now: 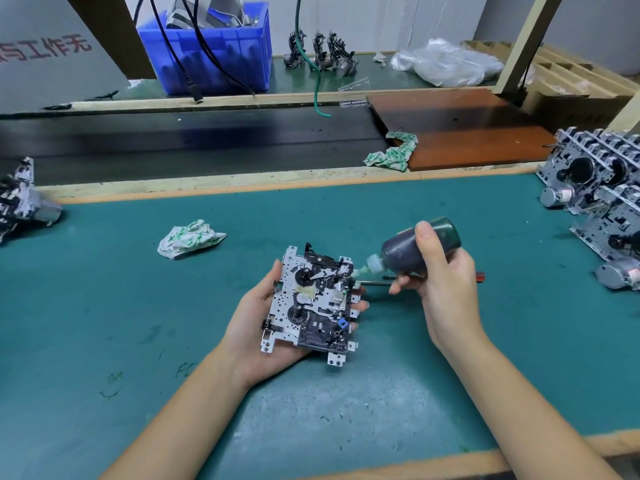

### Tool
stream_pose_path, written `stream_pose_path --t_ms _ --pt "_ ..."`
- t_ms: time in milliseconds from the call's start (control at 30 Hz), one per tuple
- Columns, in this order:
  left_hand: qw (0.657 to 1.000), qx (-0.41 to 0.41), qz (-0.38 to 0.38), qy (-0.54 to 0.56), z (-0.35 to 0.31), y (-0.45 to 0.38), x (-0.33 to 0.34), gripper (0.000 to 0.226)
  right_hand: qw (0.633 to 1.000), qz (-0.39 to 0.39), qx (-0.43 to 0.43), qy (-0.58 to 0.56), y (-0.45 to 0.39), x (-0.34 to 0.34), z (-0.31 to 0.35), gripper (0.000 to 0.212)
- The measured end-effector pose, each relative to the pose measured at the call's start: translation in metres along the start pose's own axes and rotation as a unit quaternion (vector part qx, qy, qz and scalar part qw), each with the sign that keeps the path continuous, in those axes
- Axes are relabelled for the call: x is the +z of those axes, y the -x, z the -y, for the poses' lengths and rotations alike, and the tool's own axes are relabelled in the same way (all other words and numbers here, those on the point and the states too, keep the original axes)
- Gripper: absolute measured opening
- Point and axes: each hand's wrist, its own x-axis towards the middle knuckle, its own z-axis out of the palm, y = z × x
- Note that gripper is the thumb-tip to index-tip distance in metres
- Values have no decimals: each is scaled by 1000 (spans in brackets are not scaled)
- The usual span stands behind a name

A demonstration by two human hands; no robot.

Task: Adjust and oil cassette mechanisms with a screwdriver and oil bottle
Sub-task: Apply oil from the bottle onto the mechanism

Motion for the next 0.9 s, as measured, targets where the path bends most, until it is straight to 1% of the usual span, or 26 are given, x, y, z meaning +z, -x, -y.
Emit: stream_pose_path --t_ms 67,133,167,233,267,333,400,433,500,633,700,767,800,867,900 --pt "1000 3 -1 2 0 0 -1 80 1000 0 2 -29 -2 -2 3 43" --pt "1000 5 4 17 0 1 0 93 999 4 -11 -32 -5 -6 3 40" --pt "1000 6 10 25 1 1 0 97 1000 8 -24 -5 -7 -7 2 36" --pt "999 10 22 44 2 1 1 103 994 17 -58 93 -10 -9 -2 27" --pt "998 14 27 55 2 1 2 104 987 22 -75 142 -12 -10 -5 29" --pt "996 26 33 74 3 1 3 104 968 34 -112 220 -11 -10 -9 39" --pt "996 28 34 80 4 1 3 105 955 49 -140 258 -10 -10 -13 42" --pt "996 25 35 80 4 0 3 105 953 58 -144 262 -10 -10 -15 42" --pt "996 17 46 77 4 1 4 105 950 81 -124 274 -11 -11 -18 39" --pt "995 -6 79 53 2 3 6 105 909 124 -94 387 -12 -11 -27 38" --pt "995 -24 94 18 2 3 7 105 905 119 -103 396 -11 -10 -27 42" --pt "994 -41 105 -6 2 4 7 102 907 87 -133 391 -9 -9 -22 46" --pt "992 -48 113 -11 1 4 6 101 909 54 -164 378 -7 -9 -18 44" --pt "989 -67 134 -22 -3 5 6 98 906 -5 -244 345 0 -14 -8 33" --pt "986 -78 142 -26 -4 7 7 97 900 4 -270 343 4 -18 -3 29"
